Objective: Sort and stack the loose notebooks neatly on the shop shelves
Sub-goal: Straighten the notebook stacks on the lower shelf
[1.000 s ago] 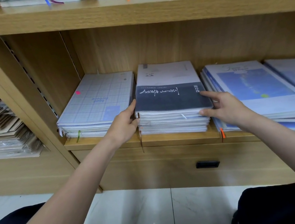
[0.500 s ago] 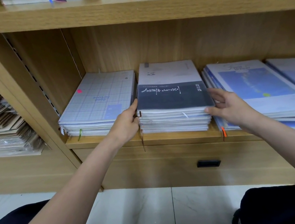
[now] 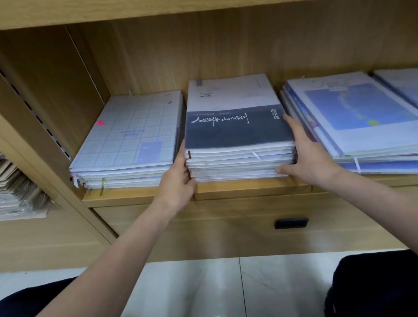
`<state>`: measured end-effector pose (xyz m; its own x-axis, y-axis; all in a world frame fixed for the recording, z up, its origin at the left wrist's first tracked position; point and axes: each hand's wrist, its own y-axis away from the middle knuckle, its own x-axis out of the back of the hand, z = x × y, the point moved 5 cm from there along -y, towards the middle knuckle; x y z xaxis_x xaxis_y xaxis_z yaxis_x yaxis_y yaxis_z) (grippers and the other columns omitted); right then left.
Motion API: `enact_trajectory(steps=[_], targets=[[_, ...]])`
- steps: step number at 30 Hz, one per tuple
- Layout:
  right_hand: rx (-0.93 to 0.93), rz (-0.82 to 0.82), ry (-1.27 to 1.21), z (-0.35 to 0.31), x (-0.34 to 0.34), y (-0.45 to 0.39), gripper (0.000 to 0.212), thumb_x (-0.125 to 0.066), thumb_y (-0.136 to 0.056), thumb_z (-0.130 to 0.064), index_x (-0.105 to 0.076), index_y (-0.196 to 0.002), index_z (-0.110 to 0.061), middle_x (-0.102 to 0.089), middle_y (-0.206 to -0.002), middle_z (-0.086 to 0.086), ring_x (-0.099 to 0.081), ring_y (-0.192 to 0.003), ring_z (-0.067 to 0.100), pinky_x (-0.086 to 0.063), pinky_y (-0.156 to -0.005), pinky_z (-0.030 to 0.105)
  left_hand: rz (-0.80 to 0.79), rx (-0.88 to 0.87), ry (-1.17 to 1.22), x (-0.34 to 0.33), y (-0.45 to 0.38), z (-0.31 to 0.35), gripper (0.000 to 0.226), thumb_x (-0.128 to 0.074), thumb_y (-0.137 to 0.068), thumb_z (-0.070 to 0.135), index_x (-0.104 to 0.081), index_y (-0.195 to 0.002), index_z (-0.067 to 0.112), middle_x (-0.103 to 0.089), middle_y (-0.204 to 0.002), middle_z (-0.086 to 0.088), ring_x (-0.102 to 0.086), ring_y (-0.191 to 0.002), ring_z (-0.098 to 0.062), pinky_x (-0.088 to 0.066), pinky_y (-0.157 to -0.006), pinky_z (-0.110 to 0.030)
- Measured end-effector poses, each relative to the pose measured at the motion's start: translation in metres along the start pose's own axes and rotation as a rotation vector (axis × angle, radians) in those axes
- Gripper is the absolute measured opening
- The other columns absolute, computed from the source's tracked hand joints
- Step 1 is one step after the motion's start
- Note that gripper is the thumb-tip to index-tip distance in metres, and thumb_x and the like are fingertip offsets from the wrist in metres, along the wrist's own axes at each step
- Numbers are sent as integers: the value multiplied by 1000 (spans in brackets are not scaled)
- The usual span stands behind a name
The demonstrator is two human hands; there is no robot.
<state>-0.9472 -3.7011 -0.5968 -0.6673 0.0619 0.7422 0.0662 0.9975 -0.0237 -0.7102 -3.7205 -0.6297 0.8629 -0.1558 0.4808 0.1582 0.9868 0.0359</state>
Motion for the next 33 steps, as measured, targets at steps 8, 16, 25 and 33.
enact_trajectory(steps=[8,16,25,33], targets=[[65,15,46,6,3,-7,105,-75,-77,-10,-4,-150,-31,-58,-118,23,-59,-100,34,-49,-83,33,93,-69,-44,2,-14,-20,70,-52,-85,-13,-28,-146,13,-60,-98,10,-58,-106,-13,-43,-104,-42],[47,56,0,2,7,-2,103,-76,-76,-10,-8,-150,-29,-57,-120,22,-58,-100,33,-47,-82,32,65,-71,-87,4,-14,-17,72,-55,-86,-9,-24,-147,16,-61,-112,-5,-59,-112,-20,-42,-104,-39],[-194,-57,79,6,-9,5,80,-73,-80,-13,-24,-143,0,-60,-101,11,-46,-82,16,-34,-69,19,-71,66,-52,-2,-13,-22,85,-54,-81,-15,-13,-148,19,-59,-113,-17,-59,-108,-29,-46,-98,-47],[-151,23,163,8,-1,0,40,-79,-73,-15,-44,-90,-7,-44,-67,-4,-47,-68,14,-34,-64,25,-44,23,91,1,-3,-12,76,-48,-86,-16,-17,-149,13,-51,-133,-10,-49,-125,-20,-37,-102,-21]])
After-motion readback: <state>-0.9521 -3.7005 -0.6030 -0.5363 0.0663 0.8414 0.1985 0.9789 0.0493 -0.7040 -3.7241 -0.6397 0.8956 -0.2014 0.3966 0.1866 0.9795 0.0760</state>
